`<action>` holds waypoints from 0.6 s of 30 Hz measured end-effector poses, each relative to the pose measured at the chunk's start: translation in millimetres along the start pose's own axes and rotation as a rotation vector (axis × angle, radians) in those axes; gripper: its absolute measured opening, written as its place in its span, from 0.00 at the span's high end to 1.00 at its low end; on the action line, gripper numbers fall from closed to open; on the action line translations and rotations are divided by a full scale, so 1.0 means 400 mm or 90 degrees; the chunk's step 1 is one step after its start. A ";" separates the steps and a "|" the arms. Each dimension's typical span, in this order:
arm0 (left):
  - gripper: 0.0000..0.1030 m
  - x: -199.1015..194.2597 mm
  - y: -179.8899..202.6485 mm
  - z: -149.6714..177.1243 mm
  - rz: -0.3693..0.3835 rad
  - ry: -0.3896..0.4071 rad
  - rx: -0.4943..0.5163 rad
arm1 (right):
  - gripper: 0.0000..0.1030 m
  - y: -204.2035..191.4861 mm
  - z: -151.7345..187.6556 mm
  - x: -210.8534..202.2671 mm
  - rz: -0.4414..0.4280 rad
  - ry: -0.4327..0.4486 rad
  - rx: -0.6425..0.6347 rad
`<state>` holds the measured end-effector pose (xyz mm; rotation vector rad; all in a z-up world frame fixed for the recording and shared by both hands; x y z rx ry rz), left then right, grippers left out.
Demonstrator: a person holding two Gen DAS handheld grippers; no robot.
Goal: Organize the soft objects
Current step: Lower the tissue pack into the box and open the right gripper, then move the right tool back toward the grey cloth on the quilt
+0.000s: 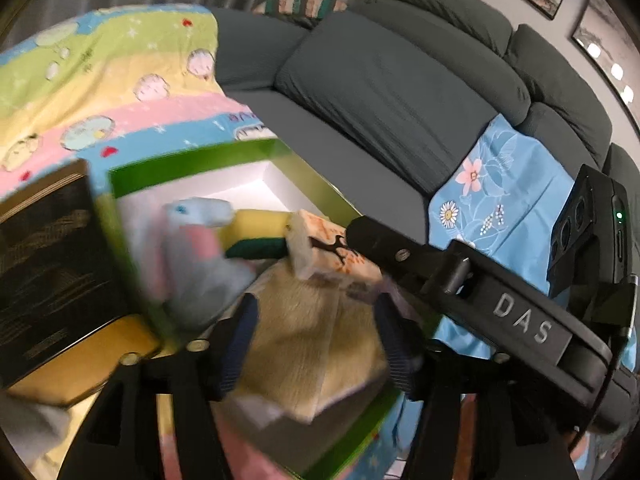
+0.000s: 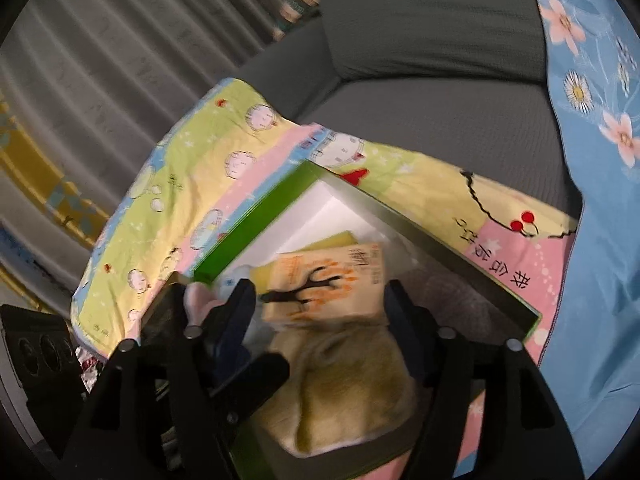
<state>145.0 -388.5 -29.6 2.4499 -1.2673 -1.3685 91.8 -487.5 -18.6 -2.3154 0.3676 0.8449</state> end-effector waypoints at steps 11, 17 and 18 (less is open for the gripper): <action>0.17 -0.323 -0.129 0.090 -0.042 0.112 -0.084 | 0.06 -0.172 0.072 -0.160 -0.065 0.046 -0.095; 0.16 -0.481 -0.244 0.183 -0.105 0.163 -0.147 | 0.06 -0.260 0.154 -0.190 -0.082 0.019 -0.149; 0.16 -0.503 -0.264 0.200 -0.114 0.168 -0.158 | 0.06 -0.273 0.166 -0.194 -0.084 0.015 -0.156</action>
Point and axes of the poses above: each gripper's, at about its wrist camera, not at the fingertips, and x roughly the way its jaws point, y to its right, z to its underside, the point moved 5 cm from there along x, roughly the way its jaws point, and after that the axes turned 2 degrees about -x, right-handed, at the moved point
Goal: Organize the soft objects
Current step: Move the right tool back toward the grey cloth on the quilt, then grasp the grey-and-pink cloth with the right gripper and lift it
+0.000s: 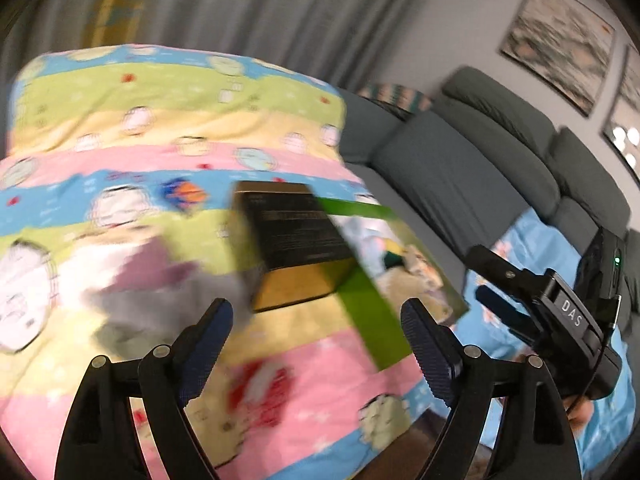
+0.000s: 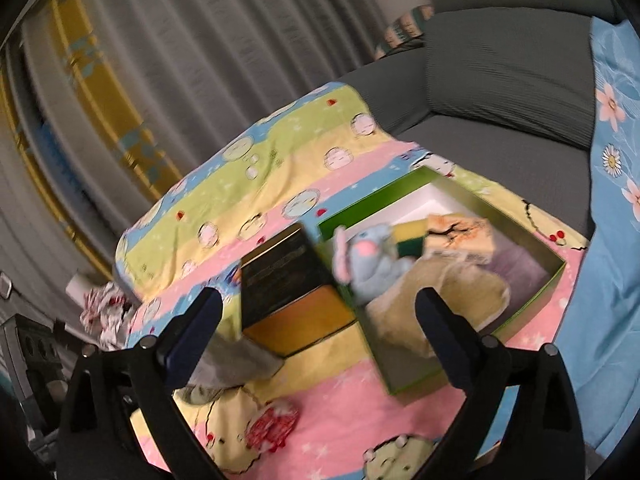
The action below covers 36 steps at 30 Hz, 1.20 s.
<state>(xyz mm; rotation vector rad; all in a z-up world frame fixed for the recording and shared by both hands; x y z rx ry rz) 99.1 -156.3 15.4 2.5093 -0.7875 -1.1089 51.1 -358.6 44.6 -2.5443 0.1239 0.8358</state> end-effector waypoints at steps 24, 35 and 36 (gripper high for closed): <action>0.16 -0.249 -0.453 0.211 -0.173 0.029 -0.210 | 0.07 -0.376 0.231 0.341 -0.086 -0.250 -0.134; 0.16 -0.279 -0.512 0.235 -0.171 0.033 -0.244 | 0.84 -0.370 0.268 0.509 -0.053 -0.302 -0.120; 0.16 -0.282 -0.514 0.234 -0.169 0.034 -0.245 | 0.85 -0.371 0.267 0.503 -0.059 -0.297 -0.115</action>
Point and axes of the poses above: each gripper's, at about its wrist camera, not at the fingertips, and x roughly the way its jaws point, y to its right, z to its underside, the point moved 5 cm from there along x, roughly the way its jaws point, and after that the axes turned 2 degrees about -x, right-handed, at the moved point
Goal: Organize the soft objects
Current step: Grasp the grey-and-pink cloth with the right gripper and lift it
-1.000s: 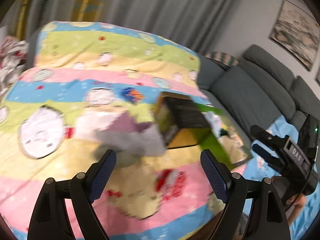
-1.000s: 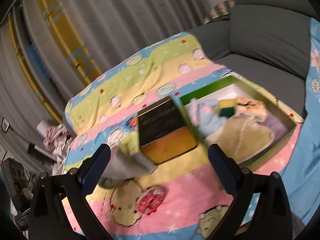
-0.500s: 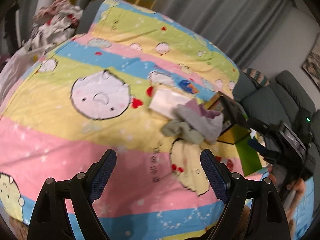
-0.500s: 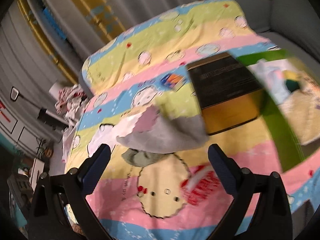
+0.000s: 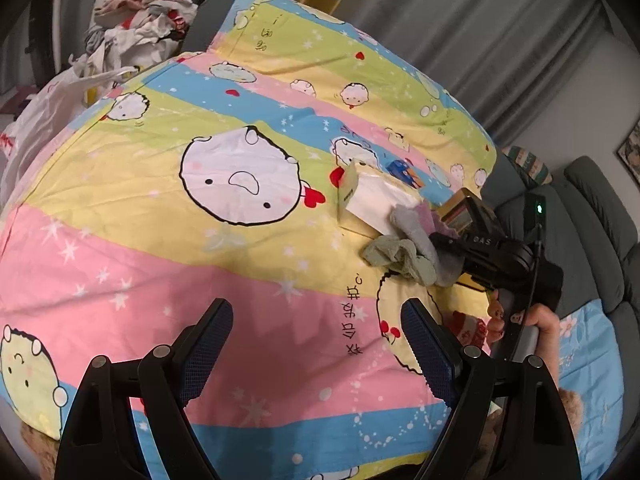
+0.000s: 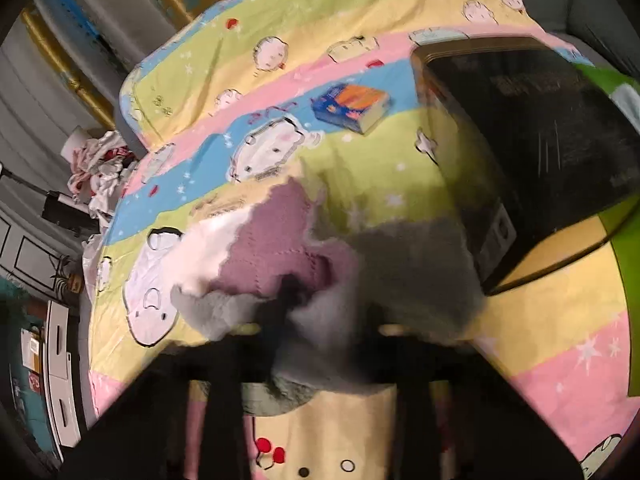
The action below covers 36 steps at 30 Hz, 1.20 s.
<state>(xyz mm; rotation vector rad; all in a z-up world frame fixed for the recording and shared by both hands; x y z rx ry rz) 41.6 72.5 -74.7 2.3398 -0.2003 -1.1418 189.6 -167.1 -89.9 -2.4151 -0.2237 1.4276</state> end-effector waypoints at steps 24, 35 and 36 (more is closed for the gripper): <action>0.16 -0.102 -0.110 -0.033 -0.023 0.060 -0.065 | 0.88 -0.312 0.227 -0.214 -0.291 -0.078 -0.109; 0.16 0.050 -0.012 0.059 0.022 -0.064 0.010 | 0.86 -0.183 0.318 -0.055 -0.104 -0.168 -0.076; 0.16 0.063 0.004 0.071 0.029 -0.078 0.023 | 0.85 -0.177 0.320 -0.054 -0.106 -0.171 -0.070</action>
Point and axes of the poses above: each gripper's, at about its wrist camera, not at the fingertips, and x roughly the way its jaws point, y to its right, z to its underside, the point moved 5 cm from there along x, roughly the way its jaws point, and after that the axes turned 2 degrees about -x, right-handed, at the moved point
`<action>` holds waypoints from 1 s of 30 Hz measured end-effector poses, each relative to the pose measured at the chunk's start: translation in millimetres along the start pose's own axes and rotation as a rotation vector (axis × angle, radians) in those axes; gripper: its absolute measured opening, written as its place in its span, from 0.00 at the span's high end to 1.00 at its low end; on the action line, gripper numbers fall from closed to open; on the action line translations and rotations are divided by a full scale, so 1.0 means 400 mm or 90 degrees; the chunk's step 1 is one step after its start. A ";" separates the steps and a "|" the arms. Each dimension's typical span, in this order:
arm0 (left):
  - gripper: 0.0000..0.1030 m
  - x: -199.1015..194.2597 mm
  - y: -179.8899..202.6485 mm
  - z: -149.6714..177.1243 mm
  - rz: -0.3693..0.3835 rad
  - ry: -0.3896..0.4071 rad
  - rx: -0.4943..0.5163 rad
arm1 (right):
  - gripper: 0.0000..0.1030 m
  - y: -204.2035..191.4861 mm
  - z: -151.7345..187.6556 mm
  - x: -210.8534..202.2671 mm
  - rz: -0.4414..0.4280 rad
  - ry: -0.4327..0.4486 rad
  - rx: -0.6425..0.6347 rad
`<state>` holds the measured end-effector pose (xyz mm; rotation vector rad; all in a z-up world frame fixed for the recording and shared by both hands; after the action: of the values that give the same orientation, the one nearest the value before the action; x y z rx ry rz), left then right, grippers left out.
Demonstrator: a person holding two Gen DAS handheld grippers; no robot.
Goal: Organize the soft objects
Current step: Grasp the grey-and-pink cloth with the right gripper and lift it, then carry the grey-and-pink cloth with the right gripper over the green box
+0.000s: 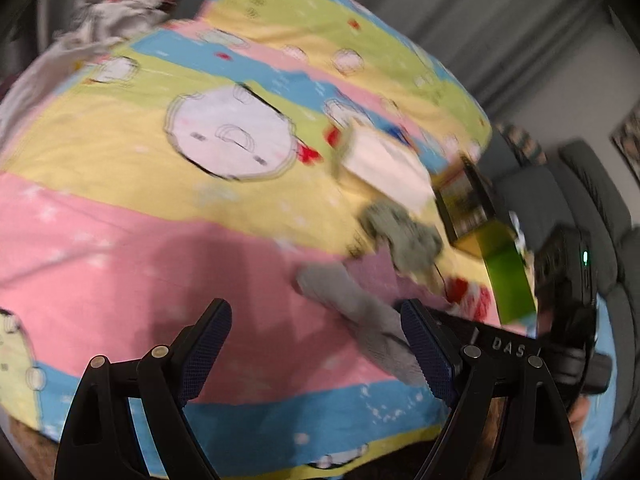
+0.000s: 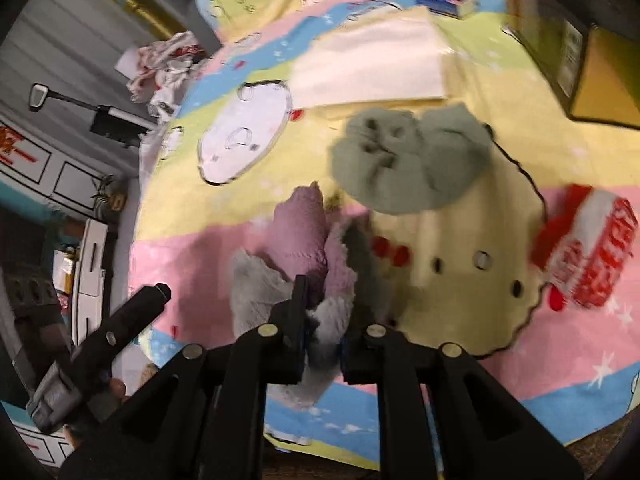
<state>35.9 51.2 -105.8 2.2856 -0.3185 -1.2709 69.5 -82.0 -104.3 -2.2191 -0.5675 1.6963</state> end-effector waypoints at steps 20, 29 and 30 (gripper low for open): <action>0.55 0.106 0.090 0.079 0.024 -0.074 0.050 | 0.41 0.023 0.022 0.003 -0.068 -0.029 0.033; 0.65 0.094 0.144 0.076 0.008 -0.050 0.104 | 0.56 -0.001 0.029 0.017 -0.115 -0.028 0.018; 0.65 0.091 0.150 0.075 0.002 -0.045 0.111 | 0.57 0.000 0.029 0.015 -0.124 -0.027 0.021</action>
<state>32.5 -24.8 -113.4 2.3859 -0.4746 -1.3721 59.7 -79.3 -112.4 -2.0357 -0.7351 1.6445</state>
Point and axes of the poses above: each gripper's, at about its wrist camera, not at the fingertips, and x roughly the way its jaws point, y to its right, z to its underside, the point moved 5 cm from there along x, roughly the way its jaws point, and after that the axes turned 2 degrees about -x, right-handed, at the moved point
